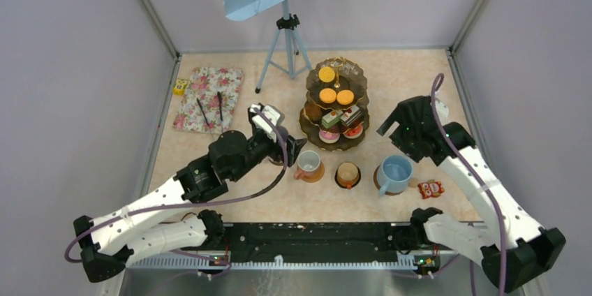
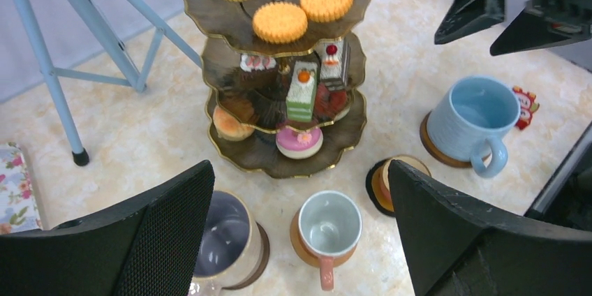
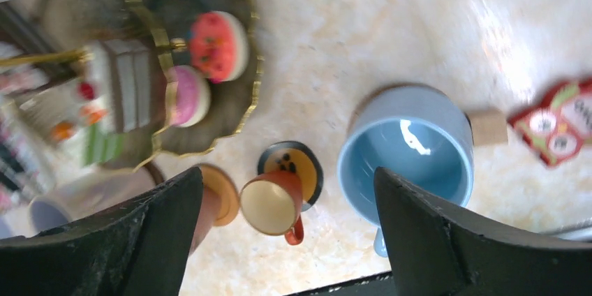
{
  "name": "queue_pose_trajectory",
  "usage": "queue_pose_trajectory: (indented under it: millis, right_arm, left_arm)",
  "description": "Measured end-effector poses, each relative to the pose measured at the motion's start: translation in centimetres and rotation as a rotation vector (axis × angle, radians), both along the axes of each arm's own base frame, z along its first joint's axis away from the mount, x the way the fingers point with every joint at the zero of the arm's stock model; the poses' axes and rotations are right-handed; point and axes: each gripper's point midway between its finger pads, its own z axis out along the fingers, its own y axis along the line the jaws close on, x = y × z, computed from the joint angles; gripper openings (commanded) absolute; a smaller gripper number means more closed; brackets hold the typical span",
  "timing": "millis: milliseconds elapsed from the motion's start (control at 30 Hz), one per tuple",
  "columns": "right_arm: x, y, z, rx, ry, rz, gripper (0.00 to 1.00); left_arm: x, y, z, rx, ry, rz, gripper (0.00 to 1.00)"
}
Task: Serve the afternoon tea
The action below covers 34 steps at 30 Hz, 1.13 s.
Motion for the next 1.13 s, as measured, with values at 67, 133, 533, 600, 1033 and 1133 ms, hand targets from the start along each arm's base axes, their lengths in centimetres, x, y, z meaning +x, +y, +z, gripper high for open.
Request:
queue_pose_trajectory:
  millis: [67,133,533,600,1033,1133]
  right_arm:
    - [0.5,0.2,3.1,-0.01,-0.107,0.105,0.93]
    - [0.7,0.4,5.9,-0.024,-0.204,0.186,0.93]
    - [0.3,-1.3,21.2,-0.236,-0.716,0.425,0.94]
    - [-0.3,-1.5,23.0,-0.255,-0.792,0.443,0.94]
    - [-6.5,-4.2,31.6,-0.304,-1.194,0.418,0.94]
    - [-7.6,-5.0,32.7,-0.31,-1.246,0.391,0.94]
  left_arm:
    - [0.4,-0.1,1.0,-0.006,-0.013,0.017,0.99]
    - [1.0,0.0,2.1,-0.009,-0.035,0.04,0.99]
    - [2.8,3.3,14.4,-0.129,-0.246,0.221,0.99]
    - [2.5,4.4,16.5,-0.17,-0.27,0.242,0.99]
    - [-1.1,13.2,25.4,-0.365,-0.418,0.367,0.99]
    - [-1.5,14.2,26.5,-0.384,-0.445,0.384,0.99]
